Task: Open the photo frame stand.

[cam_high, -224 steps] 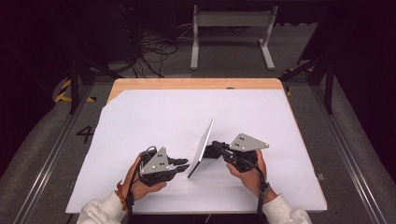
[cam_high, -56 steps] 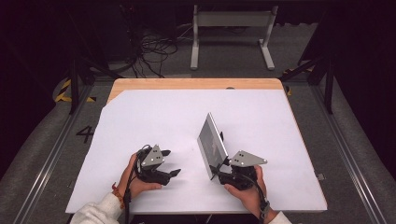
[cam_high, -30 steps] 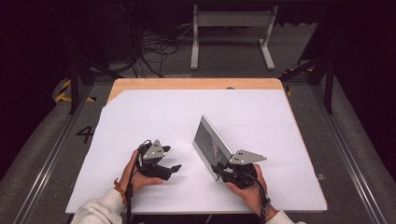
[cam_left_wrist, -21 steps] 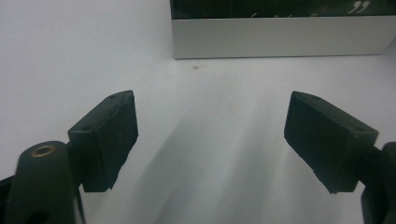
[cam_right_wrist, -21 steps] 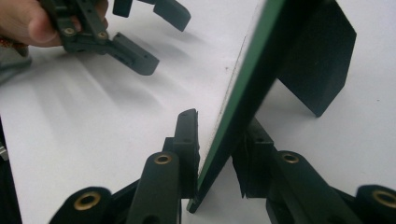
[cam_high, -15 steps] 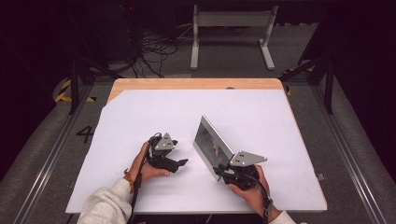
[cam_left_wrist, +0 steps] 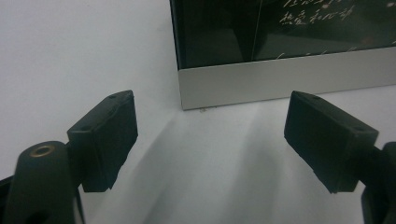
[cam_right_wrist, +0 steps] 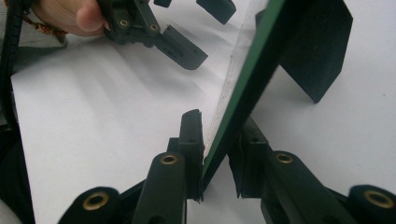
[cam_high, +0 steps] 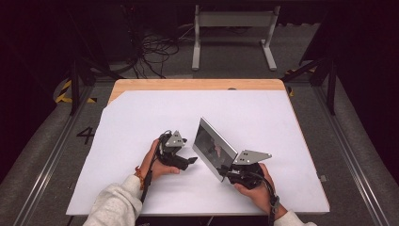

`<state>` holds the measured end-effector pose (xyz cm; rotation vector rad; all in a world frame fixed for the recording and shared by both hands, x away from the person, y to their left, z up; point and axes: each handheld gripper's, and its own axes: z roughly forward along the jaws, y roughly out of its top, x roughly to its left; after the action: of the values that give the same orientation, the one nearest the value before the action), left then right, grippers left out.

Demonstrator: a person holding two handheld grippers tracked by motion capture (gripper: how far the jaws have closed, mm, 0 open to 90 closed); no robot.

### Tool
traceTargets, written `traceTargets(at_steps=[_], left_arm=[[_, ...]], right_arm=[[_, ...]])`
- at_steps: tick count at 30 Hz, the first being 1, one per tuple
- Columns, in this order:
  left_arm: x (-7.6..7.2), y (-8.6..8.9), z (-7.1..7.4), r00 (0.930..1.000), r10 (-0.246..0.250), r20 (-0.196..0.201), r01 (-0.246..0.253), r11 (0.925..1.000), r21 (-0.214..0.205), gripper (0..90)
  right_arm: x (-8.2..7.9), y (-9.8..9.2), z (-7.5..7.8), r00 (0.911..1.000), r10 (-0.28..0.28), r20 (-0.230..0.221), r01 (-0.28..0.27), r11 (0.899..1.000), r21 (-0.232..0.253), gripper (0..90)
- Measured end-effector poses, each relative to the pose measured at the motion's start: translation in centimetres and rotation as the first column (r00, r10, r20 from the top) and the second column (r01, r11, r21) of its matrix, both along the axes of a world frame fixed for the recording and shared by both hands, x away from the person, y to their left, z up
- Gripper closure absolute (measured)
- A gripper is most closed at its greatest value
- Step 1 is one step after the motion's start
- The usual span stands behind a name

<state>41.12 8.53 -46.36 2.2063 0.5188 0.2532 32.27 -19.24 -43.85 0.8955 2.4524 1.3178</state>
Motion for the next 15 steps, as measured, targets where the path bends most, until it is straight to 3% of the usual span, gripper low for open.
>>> traceTargets(at_steps=[11, 15], left_arm=[[0.8, -1.1, 0.3, 0.9995, -0.030, -0.014, 0.030, 0.9992, -0.027, 16.0], [1.0, -1.7, 0.7, 0.9990, -0.045, -0.001, 0.045, 0.9984, -0.035, 17.3]], right_arm=[[0.1, -0.4, 0.2, 0.9999, 0.016, -0.002, -0.016, 1.000, -0.020, 77.2], [0.0, -0.2, 0.0, 0.9995, -0.028, 0.013, 0.029, 0.998, -0.049, 56.3]])
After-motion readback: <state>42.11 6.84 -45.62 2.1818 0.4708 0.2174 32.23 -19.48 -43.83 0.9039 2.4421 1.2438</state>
